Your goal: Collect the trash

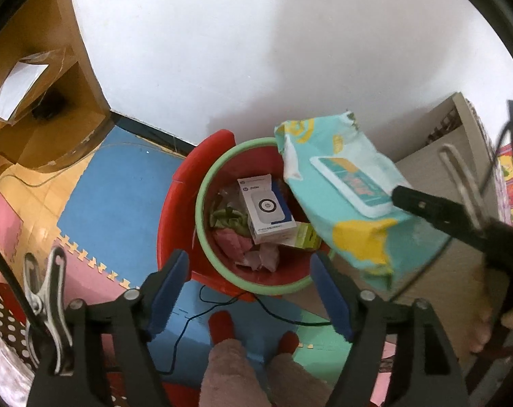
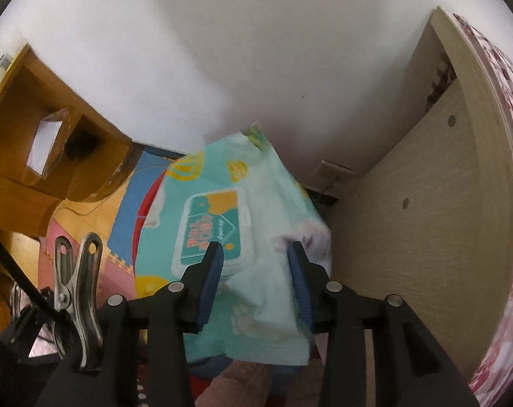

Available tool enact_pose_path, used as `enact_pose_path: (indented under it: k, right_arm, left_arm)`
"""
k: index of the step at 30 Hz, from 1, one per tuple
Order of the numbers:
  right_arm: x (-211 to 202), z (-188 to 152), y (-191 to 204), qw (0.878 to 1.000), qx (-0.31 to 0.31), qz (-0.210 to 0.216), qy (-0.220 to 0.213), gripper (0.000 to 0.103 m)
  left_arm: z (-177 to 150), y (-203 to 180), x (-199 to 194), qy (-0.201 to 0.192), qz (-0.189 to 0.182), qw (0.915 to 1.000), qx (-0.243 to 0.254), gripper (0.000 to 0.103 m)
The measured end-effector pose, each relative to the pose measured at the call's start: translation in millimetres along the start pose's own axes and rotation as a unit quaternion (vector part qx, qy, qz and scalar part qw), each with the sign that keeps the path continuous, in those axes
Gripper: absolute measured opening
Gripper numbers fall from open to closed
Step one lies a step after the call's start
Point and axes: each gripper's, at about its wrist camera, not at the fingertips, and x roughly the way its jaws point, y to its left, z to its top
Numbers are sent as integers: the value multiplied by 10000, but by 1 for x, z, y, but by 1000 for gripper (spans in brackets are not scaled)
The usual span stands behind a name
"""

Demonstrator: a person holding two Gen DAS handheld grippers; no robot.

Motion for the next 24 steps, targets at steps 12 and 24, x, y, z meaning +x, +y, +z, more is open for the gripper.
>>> enact_pose_path:
  k: [12, 24]
  right_arm:
    - [-18, -4, 6, 9992, -119, 260, -264, 57]
    - [-91, -49, -10, 9965, -481, 364, -573, 57]
  left_arm:
    - [-1, -7, -20, -40, 6, 10000, -82, 88]
    - [-5, -27, -49, -108, -99, 9999, -31, 88]
